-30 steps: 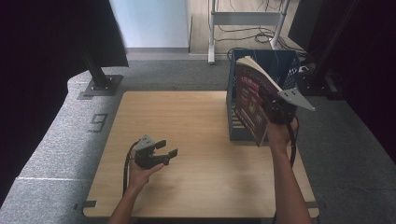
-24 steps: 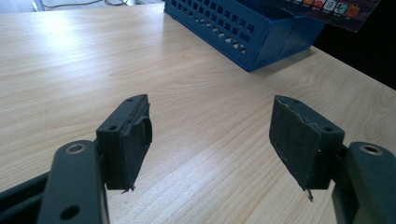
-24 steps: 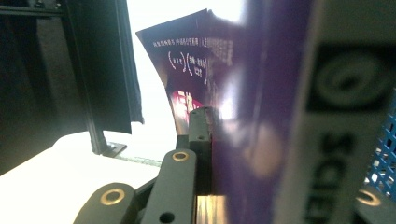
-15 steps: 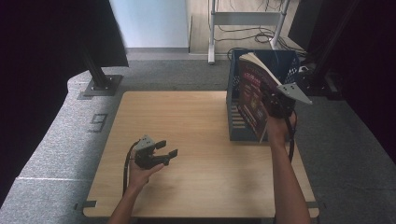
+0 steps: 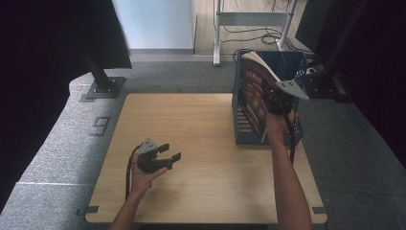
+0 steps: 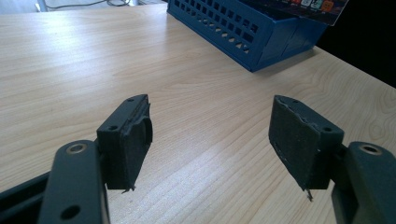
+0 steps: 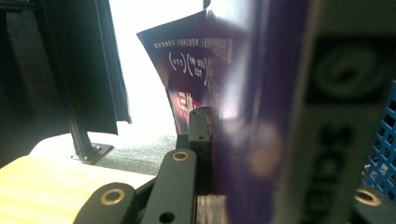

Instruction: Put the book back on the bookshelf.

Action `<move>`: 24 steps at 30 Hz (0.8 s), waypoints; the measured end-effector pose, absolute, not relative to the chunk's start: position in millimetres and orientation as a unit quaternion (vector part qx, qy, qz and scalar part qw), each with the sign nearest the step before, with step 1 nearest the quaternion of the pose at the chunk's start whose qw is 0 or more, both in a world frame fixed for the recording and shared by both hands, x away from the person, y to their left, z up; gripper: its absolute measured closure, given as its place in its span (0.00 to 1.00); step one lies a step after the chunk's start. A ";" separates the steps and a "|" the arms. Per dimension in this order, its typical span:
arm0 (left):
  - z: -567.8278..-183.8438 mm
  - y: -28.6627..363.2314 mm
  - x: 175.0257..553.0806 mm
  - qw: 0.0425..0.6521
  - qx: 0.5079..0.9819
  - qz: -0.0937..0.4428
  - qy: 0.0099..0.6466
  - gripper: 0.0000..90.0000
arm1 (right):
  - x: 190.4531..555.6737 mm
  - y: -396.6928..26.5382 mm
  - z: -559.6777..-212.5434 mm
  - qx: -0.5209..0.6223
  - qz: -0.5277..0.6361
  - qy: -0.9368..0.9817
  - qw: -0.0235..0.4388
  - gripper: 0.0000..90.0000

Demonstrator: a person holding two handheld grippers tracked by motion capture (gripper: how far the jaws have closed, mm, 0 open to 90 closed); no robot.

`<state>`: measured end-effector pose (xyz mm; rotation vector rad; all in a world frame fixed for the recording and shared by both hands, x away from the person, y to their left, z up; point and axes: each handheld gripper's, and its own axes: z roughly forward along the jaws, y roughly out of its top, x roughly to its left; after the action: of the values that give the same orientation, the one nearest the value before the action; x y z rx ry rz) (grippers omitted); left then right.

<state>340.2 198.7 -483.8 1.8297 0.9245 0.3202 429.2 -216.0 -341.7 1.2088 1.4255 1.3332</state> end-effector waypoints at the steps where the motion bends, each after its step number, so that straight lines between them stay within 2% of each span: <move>1: -483.6 198.7 340.0 0.510 0.758 0.133 0.384 0.33 | 430.7 -215.5 -342.1 0.482 0.528 0.566 0.410 0.91; 24: -481.6 196.0 337.9 0.511 0.760 0.137 0.377 0.34 | 444.3 -213.9 -344.6 0.492 0.531 0.553 0.413 0.91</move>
<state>337.9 196.0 -481.6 1.8283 0.9080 0.3296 444.3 -213.9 -344.6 1.2384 1.3898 1.3353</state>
